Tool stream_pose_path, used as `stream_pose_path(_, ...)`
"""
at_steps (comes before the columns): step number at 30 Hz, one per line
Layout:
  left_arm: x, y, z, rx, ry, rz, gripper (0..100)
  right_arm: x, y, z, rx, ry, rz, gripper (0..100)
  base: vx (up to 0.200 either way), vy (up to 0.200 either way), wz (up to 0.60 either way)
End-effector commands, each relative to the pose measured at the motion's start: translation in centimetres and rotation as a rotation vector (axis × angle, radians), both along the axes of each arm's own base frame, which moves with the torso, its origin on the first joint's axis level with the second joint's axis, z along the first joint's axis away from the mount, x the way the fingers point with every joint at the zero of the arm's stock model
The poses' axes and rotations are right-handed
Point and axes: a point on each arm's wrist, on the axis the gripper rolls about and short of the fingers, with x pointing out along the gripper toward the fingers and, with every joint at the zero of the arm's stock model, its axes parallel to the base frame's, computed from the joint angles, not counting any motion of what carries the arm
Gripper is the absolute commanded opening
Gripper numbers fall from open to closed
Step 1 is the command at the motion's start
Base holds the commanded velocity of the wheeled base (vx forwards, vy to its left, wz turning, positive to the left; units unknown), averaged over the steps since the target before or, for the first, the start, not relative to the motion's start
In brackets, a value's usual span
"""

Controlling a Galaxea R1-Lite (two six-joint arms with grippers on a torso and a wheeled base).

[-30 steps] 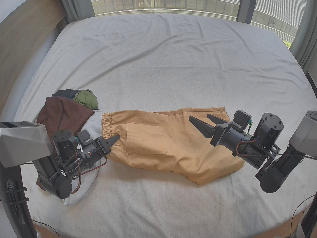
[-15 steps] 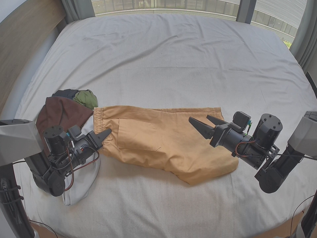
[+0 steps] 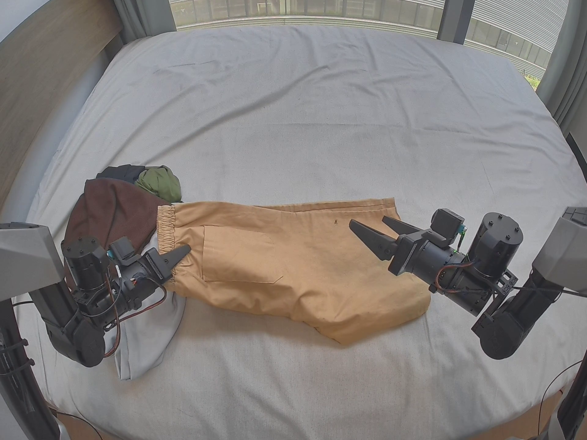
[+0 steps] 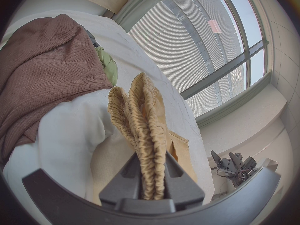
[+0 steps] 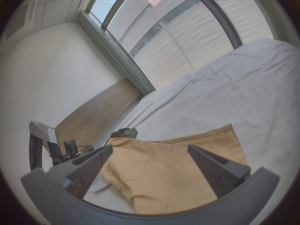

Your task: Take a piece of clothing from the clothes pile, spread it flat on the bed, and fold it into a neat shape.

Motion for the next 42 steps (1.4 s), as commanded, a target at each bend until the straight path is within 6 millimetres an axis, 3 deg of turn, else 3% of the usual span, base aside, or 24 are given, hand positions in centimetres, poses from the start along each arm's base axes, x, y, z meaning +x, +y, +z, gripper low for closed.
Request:
stream_pose_path(1, -0.5, 0.2, 0.4, -0.002, -0.006, 0.000, 0, -0.2, 0.2, -0.1, -0.002, 0.005, 0.007, 100, 0.000, 0.000, 0.00)
stream_pose_path(6, -0.7, -1.0, 1.2, -0.006, -0.031, -0.043, 0, -0.3, -0.1, -0.3, -0.006, 0.012, -0.001, 100, 0.000, 0.000, 0.00)
stream_pose_path(10, -0.8, -3.9, 1.9, -0.015, -0.070, -0.127, 0, -0.6, -0.7, -0.2, -0.008, 0.020, -0.011, 100, 0.000, 0.000, 0.00)
stream_pose_path(19, -1.0, -8.1, 3.1, -0.034, -0.132, -0.251, 0, -0.4, -1.8, 0.9, 0.006, -0.011, -0.045, 100, 0.000, 0.000, 0.00)
stream_pose_path(33, -0.2, -11.4, 2.3, -0.042, -0.149, -0.333, 0, 0.0, -3.4, 2.5, 0.029, -0.062, -0.091, 100, 0.000, 0.000, 0.00)
stream_pose_path(42, -0.7, -13.5, 2.0, -0.048, -0.149, -0.381, 0, 0.3, -4.0, 2.9, 0.034, -0.076, -0.113, 100, 0.000, 0.000, 0.00)
